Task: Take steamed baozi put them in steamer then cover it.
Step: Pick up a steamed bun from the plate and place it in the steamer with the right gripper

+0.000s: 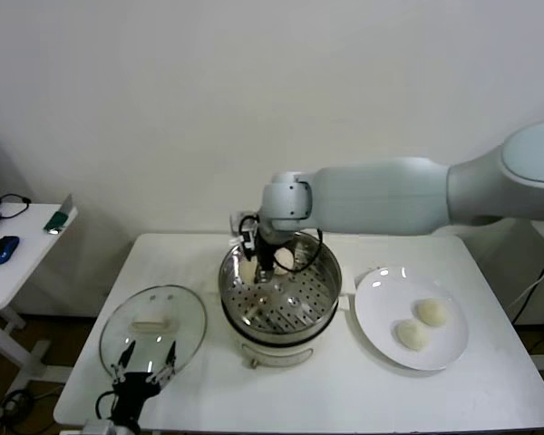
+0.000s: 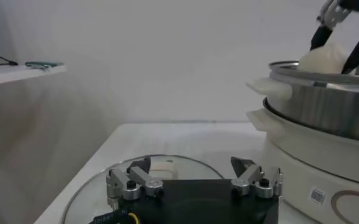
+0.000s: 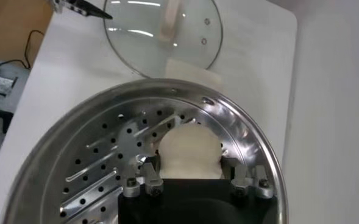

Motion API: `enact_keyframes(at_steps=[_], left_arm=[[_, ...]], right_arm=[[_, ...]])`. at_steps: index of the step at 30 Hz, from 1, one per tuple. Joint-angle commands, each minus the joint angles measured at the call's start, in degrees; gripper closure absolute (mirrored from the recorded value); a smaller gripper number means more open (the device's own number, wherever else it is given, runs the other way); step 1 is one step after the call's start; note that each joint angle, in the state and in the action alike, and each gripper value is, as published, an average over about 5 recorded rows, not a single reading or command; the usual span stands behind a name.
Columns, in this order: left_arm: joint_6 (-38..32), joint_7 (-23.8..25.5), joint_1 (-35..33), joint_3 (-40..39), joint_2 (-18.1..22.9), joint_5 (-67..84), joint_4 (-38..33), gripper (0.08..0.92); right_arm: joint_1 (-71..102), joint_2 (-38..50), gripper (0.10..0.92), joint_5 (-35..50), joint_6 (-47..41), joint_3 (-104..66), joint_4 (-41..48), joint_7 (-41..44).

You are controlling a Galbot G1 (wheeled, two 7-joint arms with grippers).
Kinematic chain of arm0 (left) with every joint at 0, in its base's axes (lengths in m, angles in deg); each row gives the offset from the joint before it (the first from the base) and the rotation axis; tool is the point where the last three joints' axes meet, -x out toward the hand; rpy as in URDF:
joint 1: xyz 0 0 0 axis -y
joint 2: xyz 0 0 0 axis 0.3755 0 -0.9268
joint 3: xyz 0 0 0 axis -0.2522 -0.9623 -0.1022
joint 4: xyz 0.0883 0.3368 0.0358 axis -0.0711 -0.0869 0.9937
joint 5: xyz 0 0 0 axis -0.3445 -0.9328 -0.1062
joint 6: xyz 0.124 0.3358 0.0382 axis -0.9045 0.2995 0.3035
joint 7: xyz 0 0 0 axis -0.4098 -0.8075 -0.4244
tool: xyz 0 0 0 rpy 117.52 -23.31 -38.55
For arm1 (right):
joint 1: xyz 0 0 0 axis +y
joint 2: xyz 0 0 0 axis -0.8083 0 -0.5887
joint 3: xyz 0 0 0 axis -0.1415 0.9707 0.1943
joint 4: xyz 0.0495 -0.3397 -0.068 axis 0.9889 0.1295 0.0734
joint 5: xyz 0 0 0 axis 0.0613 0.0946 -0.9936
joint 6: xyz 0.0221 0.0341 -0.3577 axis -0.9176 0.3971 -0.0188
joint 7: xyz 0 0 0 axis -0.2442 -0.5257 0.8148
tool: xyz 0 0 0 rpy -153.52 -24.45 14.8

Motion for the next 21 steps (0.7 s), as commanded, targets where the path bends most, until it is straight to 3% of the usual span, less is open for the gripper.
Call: enact_keyframes(at_steps=[1,15,21], left_arm=[[-0.1,0.03,-0.02,-0.03,0.09,-0.02,0.19,0.177],[-0.05,0.05,0.13,0.0,0.08,0.11,0.33,0.177],[0.01,0.08,0.3,-0.14,0.14,0.05,0.47,0.177]], right_arm=[[4.02,-2.05,0.372,-2.19,-0.45,-0.35,2.46,-0.89],[4.13,-2.81,0.356,-2.47,-0.55,0.06,2.02,-0.73],[1.88,-0.81,0.23,-3.01,0.47,0.07,0.4,0.73]])
